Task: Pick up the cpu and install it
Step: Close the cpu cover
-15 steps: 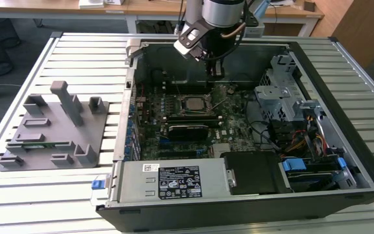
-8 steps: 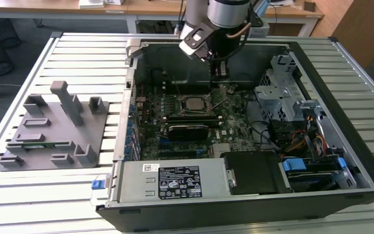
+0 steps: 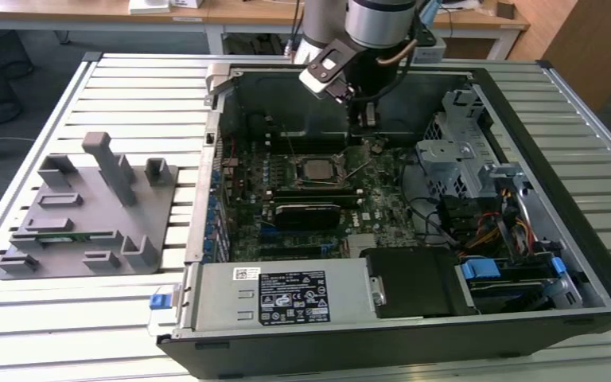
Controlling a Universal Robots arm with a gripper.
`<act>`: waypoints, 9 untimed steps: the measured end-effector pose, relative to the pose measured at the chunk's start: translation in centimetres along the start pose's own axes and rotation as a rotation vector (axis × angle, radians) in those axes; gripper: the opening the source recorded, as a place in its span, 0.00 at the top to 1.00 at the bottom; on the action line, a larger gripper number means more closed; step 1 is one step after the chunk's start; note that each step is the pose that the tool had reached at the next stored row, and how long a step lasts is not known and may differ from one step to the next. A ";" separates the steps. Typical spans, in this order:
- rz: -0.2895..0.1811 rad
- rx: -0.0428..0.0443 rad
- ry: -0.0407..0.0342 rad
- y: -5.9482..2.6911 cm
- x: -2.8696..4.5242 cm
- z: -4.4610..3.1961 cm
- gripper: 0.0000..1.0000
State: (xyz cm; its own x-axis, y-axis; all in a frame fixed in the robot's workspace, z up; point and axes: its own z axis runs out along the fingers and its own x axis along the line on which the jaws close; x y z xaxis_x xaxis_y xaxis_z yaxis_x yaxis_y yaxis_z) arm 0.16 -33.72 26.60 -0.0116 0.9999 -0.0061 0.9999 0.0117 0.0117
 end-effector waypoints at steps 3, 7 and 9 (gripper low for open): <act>-0.001 0.0001 0.0002 0.66 -0.01 0.07 0.89; -0.003 0.0001 0.0002 1.41 -0.02 0.14 0.89; -0.004 0.0001 0.0002 1.83 -0.02 0.16 0.89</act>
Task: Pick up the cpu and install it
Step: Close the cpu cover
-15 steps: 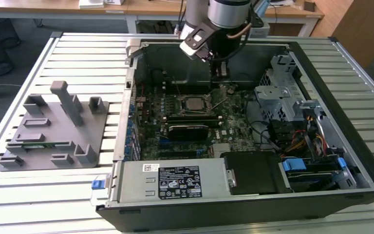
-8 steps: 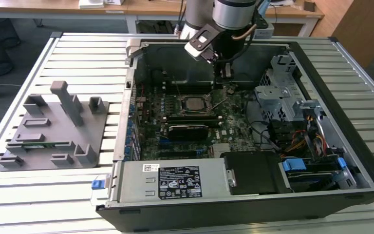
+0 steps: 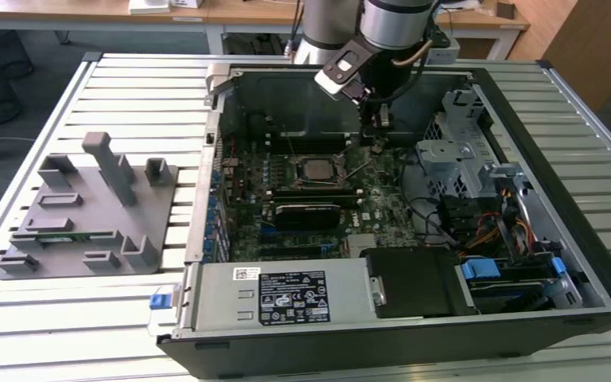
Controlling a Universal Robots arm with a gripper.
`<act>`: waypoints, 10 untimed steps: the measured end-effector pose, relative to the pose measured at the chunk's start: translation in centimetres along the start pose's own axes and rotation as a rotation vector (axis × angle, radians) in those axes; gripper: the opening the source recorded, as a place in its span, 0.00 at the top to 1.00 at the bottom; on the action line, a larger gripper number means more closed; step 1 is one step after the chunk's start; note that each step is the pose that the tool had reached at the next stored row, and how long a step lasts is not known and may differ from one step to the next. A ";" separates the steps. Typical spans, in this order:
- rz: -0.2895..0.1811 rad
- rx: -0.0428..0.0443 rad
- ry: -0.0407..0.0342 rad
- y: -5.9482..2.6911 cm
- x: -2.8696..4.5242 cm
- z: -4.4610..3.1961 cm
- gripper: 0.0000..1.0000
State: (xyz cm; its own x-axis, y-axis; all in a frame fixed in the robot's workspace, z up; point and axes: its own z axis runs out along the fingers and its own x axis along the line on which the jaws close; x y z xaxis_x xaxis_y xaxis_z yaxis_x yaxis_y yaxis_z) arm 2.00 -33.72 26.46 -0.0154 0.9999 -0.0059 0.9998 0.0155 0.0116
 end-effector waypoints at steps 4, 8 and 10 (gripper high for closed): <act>-0.001 0.0000 0.0001 0.85 -0.01 0.06 0.89; -0.003 0.0000 0.0001 1.77 -0.02 0.20 0.89; -0.003 0.0000 0.0001 2.15 -0.02 0.34 0.89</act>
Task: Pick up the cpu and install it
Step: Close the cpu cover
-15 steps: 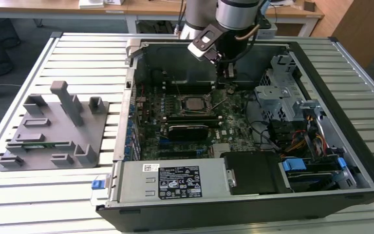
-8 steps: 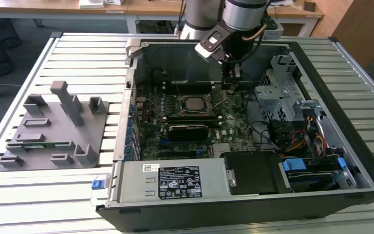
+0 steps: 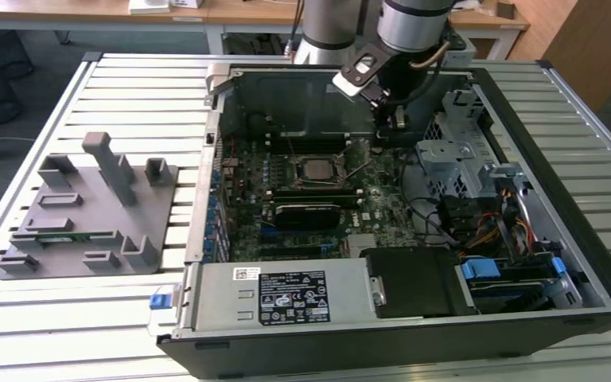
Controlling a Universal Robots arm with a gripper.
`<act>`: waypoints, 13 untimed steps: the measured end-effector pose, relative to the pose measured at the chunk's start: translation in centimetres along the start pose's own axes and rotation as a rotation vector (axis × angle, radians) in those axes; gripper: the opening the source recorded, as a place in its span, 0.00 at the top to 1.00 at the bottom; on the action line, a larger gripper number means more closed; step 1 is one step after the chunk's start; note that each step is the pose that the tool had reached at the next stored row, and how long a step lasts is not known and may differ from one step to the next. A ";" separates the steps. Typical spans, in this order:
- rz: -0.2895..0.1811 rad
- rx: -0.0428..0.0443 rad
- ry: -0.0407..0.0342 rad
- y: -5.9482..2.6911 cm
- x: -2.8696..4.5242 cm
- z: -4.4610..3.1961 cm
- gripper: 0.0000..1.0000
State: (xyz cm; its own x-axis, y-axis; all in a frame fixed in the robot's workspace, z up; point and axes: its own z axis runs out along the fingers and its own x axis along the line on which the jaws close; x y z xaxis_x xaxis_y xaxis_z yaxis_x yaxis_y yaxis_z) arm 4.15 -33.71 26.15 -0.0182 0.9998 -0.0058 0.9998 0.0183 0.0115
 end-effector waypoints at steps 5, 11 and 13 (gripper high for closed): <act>0.000 0.0000 -0.0001 0.68 0.05 0.42 0.89; 0.000 0.0000 -0.0001 0.74 0.11 1.32 0.89; 0.000 0.0000 0.0000 0.73 0.18 1.62 0.89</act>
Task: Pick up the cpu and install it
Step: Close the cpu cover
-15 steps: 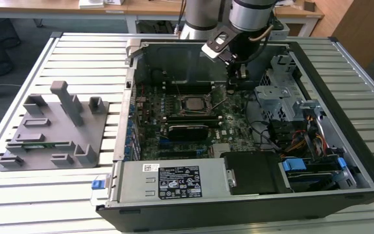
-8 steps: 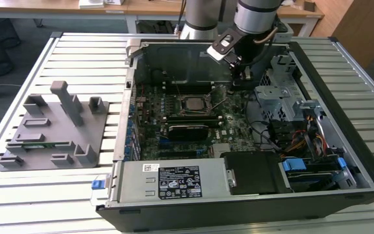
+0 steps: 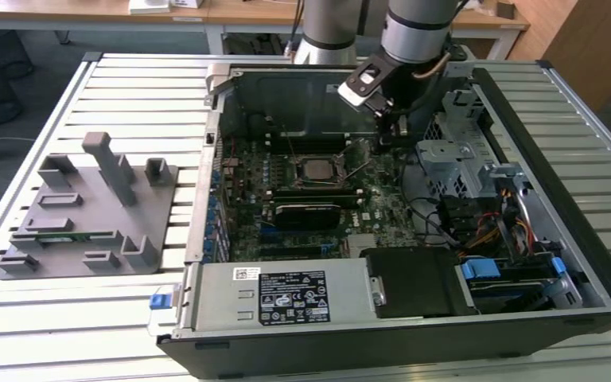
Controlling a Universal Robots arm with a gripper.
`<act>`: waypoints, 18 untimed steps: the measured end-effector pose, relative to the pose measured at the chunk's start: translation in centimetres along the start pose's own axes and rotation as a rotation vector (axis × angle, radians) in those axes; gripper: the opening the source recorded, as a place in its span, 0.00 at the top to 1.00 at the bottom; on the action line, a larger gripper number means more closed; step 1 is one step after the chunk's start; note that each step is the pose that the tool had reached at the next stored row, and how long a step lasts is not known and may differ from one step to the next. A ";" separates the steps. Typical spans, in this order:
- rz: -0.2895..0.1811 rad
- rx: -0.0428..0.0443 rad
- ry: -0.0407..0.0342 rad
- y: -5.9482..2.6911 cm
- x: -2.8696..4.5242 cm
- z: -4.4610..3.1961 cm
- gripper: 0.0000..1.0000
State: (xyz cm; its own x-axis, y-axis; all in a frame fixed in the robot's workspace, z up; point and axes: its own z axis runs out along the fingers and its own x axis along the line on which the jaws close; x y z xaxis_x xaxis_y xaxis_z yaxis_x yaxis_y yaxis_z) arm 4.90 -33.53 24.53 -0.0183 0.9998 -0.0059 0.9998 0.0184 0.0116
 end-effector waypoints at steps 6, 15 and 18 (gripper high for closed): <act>0.000 0.0000 0.0013 -0.15 0.17 0.60 0.89; 0.000 0.0006 0.0036 -0.71 0.18 0.67 0.89; 0.000 0.0041 0.0037 -0.84 0.19 0.67 0.89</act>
State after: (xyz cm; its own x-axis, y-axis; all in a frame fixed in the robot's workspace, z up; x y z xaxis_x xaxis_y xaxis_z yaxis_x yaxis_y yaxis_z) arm 4.07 -33.36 23.86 -0.0182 0.9998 -0.0021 0.9998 0.0183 0.0075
